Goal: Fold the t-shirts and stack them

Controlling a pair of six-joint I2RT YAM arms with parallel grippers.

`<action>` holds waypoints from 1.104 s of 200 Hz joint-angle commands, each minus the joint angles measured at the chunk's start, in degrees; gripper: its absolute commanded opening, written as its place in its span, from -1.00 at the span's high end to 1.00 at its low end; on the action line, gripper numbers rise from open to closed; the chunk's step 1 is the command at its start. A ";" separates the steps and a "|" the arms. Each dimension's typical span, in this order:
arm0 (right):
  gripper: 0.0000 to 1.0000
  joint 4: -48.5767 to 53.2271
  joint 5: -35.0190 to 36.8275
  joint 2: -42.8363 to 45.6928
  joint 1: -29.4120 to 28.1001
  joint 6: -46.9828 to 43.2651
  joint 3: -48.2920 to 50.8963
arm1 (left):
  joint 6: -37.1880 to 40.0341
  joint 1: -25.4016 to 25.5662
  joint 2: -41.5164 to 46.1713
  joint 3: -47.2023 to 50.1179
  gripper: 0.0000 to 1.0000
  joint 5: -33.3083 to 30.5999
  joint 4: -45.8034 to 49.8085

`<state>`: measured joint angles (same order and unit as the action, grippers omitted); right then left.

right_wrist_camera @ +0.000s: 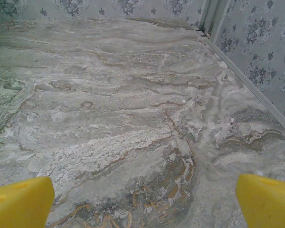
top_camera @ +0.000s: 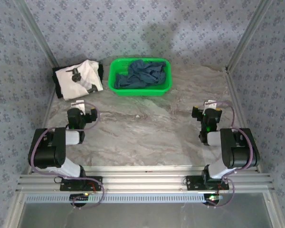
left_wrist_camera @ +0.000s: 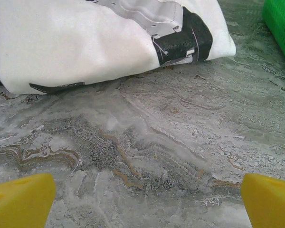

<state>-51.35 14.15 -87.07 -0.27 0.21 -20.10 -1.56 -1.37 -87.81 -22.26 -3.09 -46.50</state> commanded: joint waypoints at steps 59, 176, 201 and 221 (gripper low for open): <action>-1.00 0.47 0.19 -0.40 0.02 0.61 -0.30 | -0.48 0.31 -0.15 -1.29 -0.99 -0.71 -0.35; -1.00 0.79 0.00 -0.44 0.18 0.80 -0.54 | -0.62 0.33 -0.09 -1.38 -0.99 -0.69 -0.26; -1.00 0.91 -0.18 -0.32 0.27 0.72 -0.56 | -0.55 0.34 -0.12 -1.38 -0.99 -0.67 -0.17; -1.00 11.54 -0.21 6.19 -2.24 -2.17 -3.74 | 1.61 1.88 4.83 -5.88 -0.99 -0.02 11.99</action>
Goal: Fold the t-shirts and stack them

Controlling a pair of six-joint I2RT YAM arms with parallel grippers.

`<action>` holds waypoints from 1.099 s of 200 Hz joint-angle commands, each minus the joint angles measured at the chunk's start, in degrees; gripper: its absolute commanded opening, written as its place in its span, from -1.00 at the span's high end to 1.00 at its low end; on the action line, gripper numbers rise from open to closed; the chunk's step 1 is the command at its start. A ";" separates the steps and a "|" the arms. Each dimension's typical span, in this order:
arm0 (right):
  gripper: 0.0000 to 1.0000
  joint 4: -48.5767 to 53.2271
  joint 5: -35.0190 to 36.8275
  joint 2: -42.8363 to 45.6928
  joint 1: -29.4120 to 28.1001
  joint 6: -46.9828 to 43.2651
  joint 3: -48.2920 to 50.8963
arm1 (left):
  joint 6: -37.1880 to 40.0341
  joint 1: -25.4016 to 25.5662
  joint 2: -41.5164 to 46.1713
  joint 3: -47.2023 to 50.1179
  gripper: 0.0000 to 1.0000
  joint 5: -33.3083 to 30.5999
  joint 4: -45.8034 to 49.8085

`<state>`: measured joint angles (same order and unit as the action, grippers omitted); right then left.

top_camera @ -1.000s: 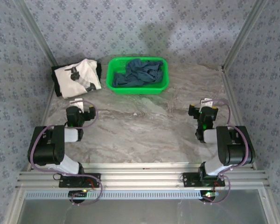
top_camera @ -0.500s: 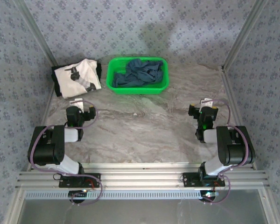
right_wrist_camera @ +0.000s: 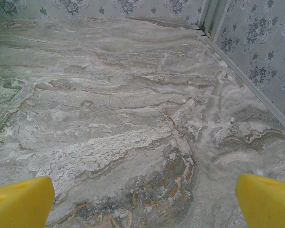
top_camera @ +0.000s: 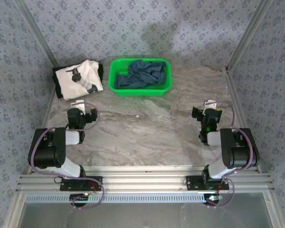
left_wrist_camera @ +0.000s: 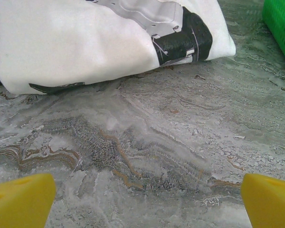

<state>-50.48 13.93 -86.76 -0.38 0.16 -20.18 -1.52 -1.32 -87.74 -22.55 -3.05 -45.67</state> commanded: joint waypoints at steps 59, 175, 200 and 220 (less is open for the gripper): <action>-1.00 69.60 -22.33 18.48 -3.52 21.15 -30.63 | -16.63 9.54 28.70 -26.07 -0.99 -1.79 54.87; -0.93 82.18 -46.81 -26.14 -5.14 30.55 -76.17 | -33.89 17.06 11.39 -58.86 -0.99 8.45 87.62; -0.92 82.11 -45.86 -30.41 -5.96 31.08 -79.49 | -34.16 19.02 11.02 -59.04 -0.99 8.50 87.20; -0.89 80.77 -45.83 -33.18 -6.45 32.29 -80.48 | -34.34 20.25 11.30 -58.12 -0.99 8.59 86.68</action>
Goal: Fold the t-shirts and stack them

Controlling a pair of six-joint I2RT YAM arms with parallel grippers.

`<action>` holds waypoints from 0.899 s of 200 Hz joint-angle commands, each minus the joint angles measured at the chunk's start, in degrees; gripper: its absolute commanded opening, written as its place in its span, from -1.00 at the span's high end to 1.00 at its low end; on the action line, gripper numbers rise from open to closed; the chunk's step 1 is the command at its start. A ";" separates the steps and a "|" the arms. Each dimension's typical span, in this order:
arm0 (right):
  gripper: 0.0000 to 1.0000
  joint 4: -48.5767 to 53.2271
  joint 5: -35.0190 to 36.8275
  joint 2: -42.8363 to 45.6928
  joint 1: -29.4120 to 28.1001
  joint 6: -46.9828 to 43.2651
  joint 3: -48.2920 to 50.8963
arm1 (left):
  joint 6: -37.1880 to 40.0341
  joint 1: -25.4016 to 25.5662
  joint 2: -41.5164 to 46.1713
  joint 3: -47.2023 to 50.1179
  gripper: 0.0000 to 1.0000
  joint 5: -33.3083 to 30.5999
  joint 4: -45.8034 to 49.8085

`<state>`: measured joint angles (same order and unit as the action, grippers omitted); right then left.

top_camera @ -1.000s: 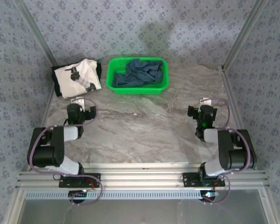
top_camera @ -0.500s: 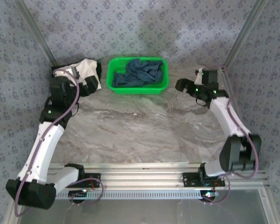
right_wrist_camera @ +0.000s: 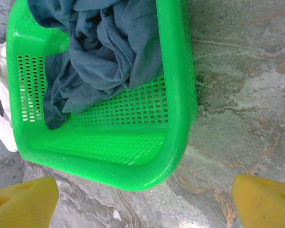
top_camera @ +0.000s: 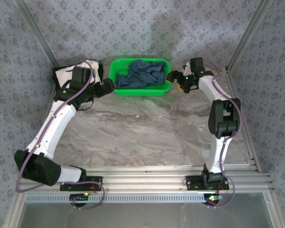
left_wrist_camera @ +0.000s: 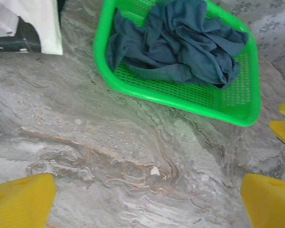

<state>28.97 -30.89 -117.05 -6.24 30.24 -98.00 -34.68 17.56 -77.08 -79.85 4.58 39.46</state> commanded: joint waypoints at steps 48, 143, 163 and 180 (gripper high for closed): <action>-0.76 -2.19 -1.50 -6.21 -2.37 3.37 -4.25 | -1.47 2.30 1.66 0.83 -0.97 0.89 0.80; 0.05 -5.50 4.93 -5.20 -2.88 7.27 2.22 | -2.34 5.70 -2.62 0.47 -0.96 1.23 -5.68; 0.12 -7.40 5.80 -4.93 -3.05 9.20 3.05 | -1.78 7.75 -6.28 -2.76 -0.96 0.96 -6.01; 0.22 -8.09 6.27 -4.55 -3.18 10.55 3.21 | -1.71 9.17 -9.02 -5.17 -0.95 0.87 -6.15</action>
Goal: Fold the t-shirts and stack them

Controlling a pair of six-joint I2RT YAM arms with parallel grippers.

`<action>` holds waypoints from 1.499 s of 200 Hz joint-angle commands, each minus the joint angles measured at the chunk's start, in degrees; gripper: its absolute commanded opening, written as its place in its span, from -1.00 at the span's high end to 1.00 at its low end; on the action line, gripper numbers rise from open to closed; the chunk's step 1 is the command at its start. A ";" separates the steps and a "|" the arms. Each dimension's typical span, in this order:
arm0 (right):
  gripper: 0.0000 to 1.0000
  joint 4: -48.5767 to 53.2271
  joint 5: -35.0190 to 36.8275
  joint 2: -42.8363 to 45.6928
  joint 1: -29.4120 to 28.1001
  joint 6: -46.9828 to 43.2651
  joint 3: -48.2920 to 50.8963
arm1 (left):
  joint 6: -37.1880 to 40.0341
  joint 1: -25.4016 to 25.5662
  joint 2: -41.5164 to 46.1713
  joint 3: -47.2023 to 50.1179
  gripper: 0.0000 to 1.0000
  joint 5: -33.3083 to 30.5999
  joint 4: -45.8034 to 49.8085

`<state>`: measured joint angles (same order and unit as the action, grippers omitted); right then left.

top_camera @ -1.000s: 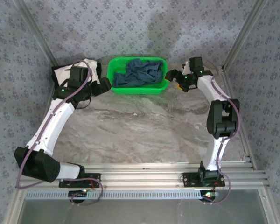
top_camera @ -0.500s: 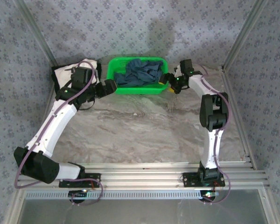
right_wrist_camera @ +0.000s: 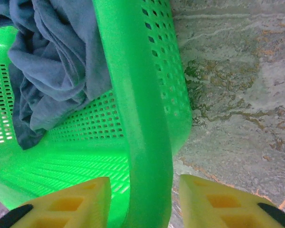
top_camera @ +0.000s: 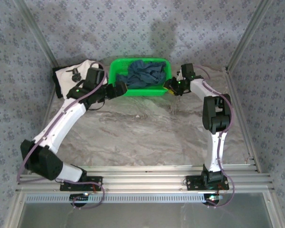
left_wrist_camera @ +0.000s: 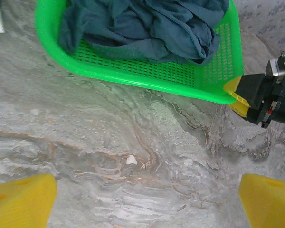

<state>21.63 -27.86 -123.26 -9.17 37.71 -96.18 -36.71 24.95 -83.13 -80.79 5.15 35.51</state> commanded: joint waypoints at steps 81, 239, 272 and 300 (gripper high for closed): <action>0.57 -3.46 7.77 1.39 -0.86 10.70 2.84 | -2.92 5.79 -12.81 -11.00 -0.93 0.32 -6.13; 1.00 -1.49 27.07 42.67 -13.48 32.98 43.66 | -0.20 13.55 -57.66 -56.51 -0.72 -1.81 29.17; 1.00 -2.35 28.14 46.34 -11.76 34.39 46.02 | -0.47 13.91 -62.04 -63.28 1.00 3.66 30.26; 1.00 -4.68 27.58 47.89 -6.17 37.64 49.34 | -0.62 12.65 -51.97 -71.58 1.00 -1.50 30.41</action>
<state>18.02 -5.13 -77.80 -20.01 71.40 -49.23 -37.19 39.48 -146.02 -143.76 6.46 63.64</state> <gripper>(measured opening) 0.184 0.035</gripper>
